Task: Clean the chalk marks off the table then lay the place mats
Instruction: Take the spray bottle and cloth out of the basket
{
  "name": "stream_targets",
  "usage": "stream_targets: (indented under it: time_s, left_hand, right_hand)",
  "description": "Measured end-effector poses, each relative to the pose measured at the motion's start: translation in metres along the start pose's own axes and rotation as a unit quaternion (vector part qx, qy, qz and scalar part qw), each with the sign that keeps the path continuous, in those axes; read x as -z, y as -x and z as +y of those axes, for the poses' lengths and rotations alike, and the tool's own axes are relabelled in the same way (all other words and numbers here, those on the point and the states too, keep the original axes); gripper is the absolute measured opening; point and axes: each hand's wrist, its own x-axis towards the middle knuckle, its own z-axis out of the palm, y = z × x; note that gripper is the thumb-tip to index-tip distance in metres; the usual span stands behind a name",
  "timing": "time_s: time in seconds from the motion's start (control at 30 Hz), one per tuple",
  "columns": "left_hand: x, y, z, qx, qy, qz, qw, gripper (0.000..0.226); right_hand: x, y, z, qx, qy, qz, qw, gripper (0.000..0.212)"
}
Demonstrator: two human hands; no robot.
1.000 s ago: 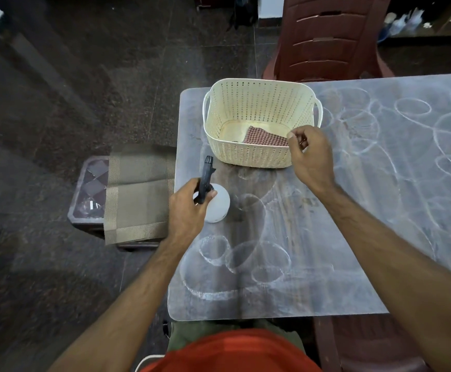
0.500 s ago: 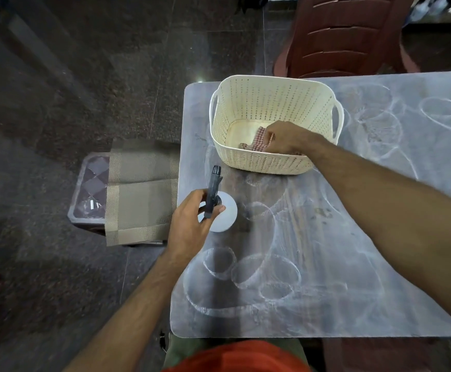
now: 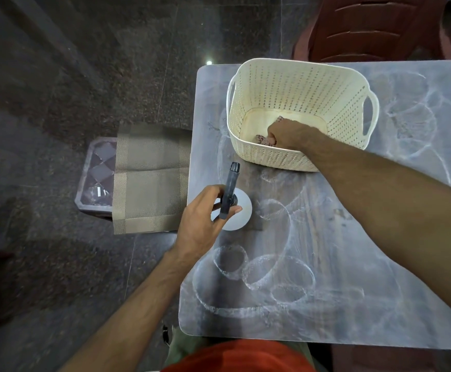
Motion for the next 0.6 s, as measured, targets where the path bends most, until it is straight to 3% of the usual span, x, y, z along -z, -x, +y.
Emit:
stream_targets:
  time_s: [0.33, 0.5, 0.6]
  left_hand:
    - [0.001, 0.001, 0.002, 0.004, -0.004, -0.009, 1.0, 0.036]
    - [0.0, 0.002, 0.001, 0.005, -0.002, -0.014, 1.0, 0.036]
    - [-0.001, 0.004, 0.0, 0.011, 0.006, -0.012, 1.0, 0.034]
  right_hand:
    - [0.006, 0.008, 0.005, 0.008, -0.009, 0.029, 1.0, 0.014]
    - [0.037, 0.025, 0.027, -0.043, -0.125, 0.115, 0.984, 0.023]
    - [0.057, 0.047, 0.038, -0.061, -0.266, 0.173, 0.946, 0.016]
